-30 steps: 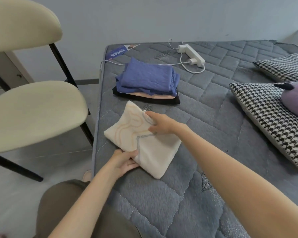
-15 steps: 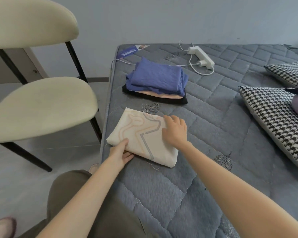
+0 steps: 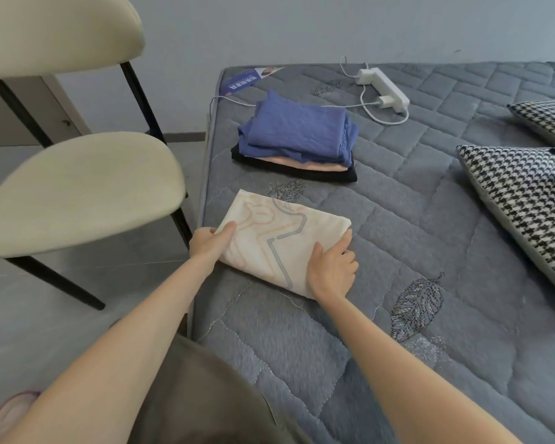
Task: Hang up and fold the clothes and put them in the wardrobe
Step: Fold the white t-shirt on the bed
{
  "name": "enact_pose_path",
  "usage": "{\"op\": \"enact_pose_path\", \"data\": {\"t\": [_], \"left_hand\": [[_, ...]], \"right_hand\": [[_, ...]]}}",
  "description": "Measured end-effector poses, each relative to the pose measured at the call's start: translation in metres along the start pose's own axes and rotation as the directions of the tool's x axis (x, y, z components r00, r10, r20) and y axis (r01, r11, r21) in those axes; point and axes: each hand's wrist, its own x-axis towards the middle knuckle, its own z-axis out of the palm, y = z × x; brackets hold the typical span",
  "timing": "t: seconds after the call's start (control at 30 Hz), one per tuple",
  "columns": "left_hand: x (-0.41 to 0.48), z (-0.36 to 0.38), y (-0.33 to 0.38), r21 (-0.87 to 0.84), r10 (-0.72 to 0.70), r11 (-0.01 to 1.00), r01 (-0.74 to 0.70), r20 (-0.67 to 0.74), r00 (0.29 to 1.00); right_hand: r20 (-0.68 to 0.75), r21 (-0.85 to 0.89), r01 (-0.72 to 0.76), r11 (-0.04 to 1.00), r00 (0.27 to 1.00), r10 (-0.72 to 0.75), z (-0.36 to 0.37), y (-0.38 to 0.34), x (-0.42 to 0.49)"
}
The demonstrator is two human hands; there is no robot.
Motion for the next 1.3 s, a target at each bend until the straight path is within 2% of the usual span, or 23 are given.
{"op": "enact_pose_path", "data": {"t": [0.17,0.3,0.4,0.53,0.7,0.87,1.1,1.3], "left_hand": [[0.015,0.006,0.017,0.356,0.108,0.926,-0.125,0.068,0.992],[0.023,0.020,0.019,0.465,0.185,0.860,-0.209,0.097,0.978],[0.029,0.021,0.019,0.423,0.187,0.878,-0.224,0.126,0.974],[0.036,0.018,0.020,0.279,0.225,0.929,-0.245,0.104,0.969],[0.035,0.015,0.047,0.139,0.311,0.939,-0.314,0.039,0.949],[0.045,0.010,0.105,0.010,0.414,0.910,-0.414,-0.006,0.910],[0.077,0.011,0.210,-0.088,0.480,0.872,-0.482,-0.038,0.876],[0.124,0.025,0.274,-0.028,0.505,0.862,-0.507,-0.060,0.861]], "right_hand": [[0.019,-0.065,0.002,0.998,1.000,-0.001,0.004,0.001,0.006],[0.030,-0.006,0.007,1.000,1.000,-0.007,0.004,0.002,0.008],[0.067,0.069,-0.008,0.998,0.998,0.004,0.001,0.005,0.011],[0.110,0.241,-0.041,0.970,0.994,0.015,-0.007,0.005,0.019],[0.091,0.335,0.033,0.942,0.994,-0.067,-0.029,-0.014,0.036],[0.011,0.407,0.137,0.903,0.988,-0.155,-0.064,-0.058,0.071],[-0.063,0.446,0.239,0.862,0.970,-0.237,-0.118,-0.136,0.135],[-0.089,0.462,0.267,0.846,0.963,-0.255,-0.130,-0.194,0.199]]}}
